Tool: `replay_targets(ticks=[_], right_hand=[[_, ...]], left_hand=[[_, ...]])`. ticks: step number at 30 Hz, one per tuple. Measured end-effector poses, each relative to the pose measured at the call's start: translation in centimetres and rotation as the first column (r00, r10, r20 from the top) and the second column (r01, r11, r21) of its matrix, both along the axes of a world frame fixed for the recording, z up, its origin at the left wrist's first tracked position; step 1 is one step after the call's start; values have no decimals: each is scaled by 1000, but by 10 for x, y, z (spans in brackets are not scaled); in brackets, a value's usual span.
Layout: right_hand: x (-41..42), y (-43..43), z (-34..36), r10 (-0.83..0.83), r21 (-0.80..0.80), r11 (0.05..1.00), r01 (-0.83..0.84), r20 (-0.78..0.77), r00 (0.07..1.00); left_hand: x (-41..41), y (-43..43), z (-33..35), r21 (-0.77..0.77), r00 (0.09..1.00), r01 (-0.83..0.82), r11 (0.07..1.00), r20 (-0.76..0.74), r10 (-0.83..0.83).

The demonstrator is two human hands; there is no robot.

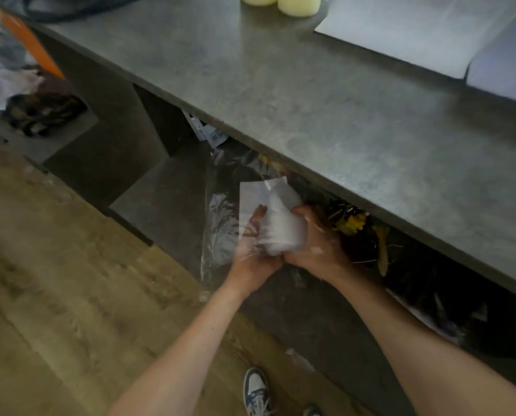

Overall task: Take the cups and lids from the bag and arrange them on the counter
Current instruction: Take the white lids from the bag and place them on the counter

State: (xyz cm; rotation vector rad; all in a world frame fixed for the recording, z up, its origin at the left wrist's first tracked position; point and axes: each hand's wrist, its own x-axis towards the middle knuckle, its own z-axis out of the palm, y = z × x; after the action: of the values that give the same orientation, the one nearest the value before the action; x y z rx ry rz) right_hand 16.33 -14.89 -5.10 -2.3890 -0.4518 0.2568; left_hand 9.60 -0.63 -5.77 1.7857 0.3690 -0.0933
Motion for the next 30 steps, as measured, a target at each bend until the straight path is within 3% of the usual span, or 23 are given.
replay_targets(ticks=[3,6,9,11,15,19,25,30], right_hand=[[-14,-15,8,-28,80,996,33,-59,998],[-35,-28,22,-62,108,992,66,-36,997],[-66,-51,35,-62,104,992,66,-43,997],[-91,-69,42,-25,116,993,29,-38,999],[-146,-118,62,155,302,943,-137,-37,987],[-184,-182,104,310,277,914,-298,-1,951],[-210,-206,173,48,339,939,-53,24,999],[-230,-234,236,64,391,917,-73,36,997]], left_hand=[[-14,-14,1,-128,993,29,991,116,-14],[-27,-31,9,-312,993,3,950,117,35],[-51,-54,24,-647,997,-81,759,-43,70],[-72,-75,34,-691,991,-133,710,-69,119],[-125,-126,55,-442,976,-196,875,0,218],[-174,-159,84,-199,989,-68,978,113,92],[-213,-199,149,-26,966,61,998,252,-53],[-236,-210,206,101,932,92,991,343,-122]])
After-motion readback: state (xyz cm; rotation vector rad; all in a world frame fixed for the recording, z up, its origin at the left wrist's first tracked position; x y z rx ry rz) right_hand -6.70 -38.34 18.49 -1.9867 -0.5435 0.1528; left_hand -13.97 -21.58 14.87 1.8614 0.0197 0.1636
